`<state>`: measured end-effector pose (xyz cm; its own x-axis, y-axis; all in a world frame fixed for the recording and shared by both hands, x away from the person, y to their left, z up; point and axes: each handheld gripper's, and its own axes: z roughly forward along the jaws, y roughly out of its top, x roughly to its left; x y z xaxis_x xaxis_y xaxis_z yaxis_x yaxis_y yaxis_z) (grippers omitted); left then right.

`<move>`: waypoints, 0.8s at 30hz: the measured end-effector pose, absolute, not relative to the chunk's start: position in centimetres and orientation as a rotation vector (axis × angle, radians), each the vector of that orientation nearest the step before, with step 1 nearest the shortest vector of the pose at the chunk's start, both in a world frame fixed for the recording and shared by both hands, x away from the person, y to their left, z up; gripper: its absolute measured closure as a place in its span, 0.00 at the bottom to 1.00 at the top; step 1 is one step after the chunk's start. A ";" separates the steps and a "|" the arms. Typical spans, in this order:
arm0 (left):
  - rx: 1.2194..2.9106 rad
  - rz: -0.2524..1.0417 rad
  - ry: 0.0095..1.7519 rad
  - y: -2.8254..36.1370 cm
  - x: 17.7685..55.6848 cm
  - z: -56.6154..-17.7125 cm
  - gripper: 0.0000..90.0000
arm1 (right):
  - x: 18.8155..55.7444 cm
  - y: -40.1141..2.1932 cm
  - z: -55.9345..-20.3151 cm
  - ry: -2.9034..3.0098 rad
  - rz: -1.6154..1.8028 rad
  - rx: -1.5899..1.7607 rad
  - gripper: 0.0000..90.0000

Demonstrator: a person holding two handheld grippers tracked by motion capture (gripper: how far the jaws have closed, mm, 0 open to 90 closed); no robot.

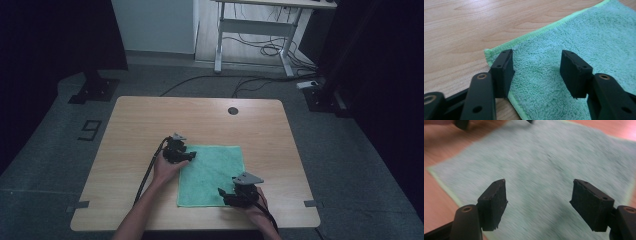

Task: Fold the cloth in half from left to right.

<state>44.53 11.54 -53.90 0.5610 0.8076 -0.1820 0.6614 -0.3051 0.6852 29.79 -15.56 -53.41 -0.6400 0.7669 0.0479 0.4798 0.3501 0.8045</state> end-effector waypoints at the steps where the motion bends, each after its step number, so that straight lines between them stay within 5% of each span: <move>1: 2.052 0.252 1.176 11.7 44.5 -53.8 0.48 | 29.8 -15.2 -53.3 2.284 1.197 1.087 0.31; 24: 1.985 0.296 1.194 15.8 44.6 -51.9 0.44 | 30.3 -8.0 -53.0 2.406 1.346 0.899 0.31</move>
<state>44.61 15.79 -51.91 0.5308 0.8268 -0.1863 0.6437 -0.2503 0.7232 30.28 -7.98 -52.96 -0.7816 0.6179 0.0854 0.3960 0.3859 0.8332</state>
